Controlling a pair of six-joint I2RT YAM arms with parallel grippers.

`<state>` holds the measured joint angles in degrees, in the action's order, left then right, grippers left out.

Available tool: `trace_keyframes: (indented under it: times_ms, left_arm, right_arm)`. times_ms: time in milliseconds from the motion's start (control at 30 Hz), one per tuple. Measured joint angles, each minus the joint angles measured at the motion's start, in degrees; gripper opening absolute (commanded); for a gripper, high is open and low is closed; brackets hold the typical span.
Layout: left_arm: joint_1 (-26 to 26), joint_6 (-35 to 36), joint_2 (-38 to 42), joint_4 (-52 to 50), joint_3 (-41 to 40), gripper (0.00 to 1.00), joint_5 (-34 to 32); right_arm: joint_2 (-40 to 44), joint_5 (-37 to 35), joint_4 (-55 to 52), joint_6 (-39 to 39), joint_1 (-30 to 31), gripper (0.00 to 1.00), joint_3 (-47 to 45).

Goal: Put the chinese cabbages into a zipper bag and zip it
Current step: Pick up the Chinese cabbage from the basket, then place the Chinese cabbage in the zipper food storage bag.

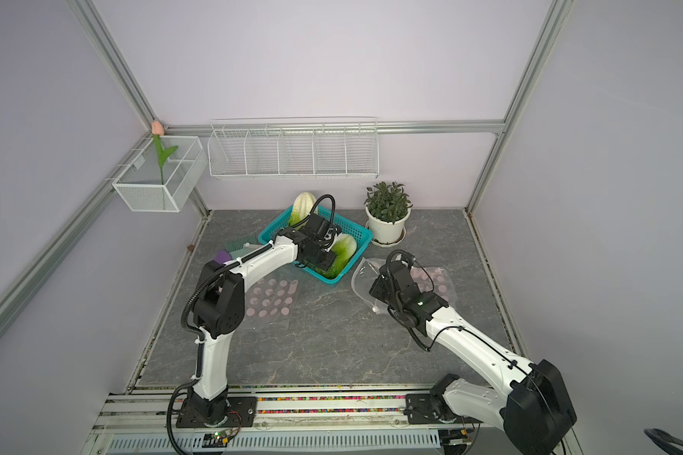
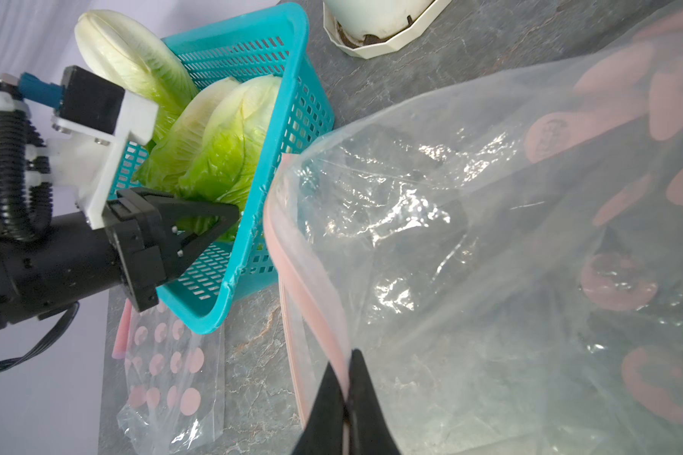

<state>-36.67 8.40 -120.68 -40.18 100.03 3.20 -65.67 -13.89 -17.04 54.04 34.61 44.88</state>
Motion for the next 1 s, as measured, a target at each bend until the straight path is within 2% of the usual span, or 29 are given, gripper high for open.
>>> trace_keyframes:
  times_ms: [167, 300, 533, 767, 1000]
  left_arm:
    - [0.0, 6.4, 5.4, -6.1, 0.5, 0.0, 0.1]
    - [0.1, 9.6, 12.0, -13.5, 3.5, 0.0, 1.9]
    - [-0.7, 13.9, 21.6, -22.3, 4.6, 0.0, 14.2]
    - [-4.4, 16.4, 21.4, -27.9, 3.7, 0.0, 23.3]
    - [-6.6, 17.4, 14.4, -30.9, 4.4, 0.0, 26.3]
  right_arm:
    - [1.4, 0.4, -2.1, -5.0, -2.5, 0.07, 0.0]
    - [2.0, -0.2, -5.0, -12.6, -3.0, 0.07, 0.7]
    - [2.2, -4.6, -6.3, -29.2, -3.1, 0.07, 1.2]
    - [2.4, -3.5, -6.0, -39.3, -3.1, 0.07, 2.2]
    - [3.5, -0.1, -5.2, -42.8, -2.2, 0.07, 2.2]
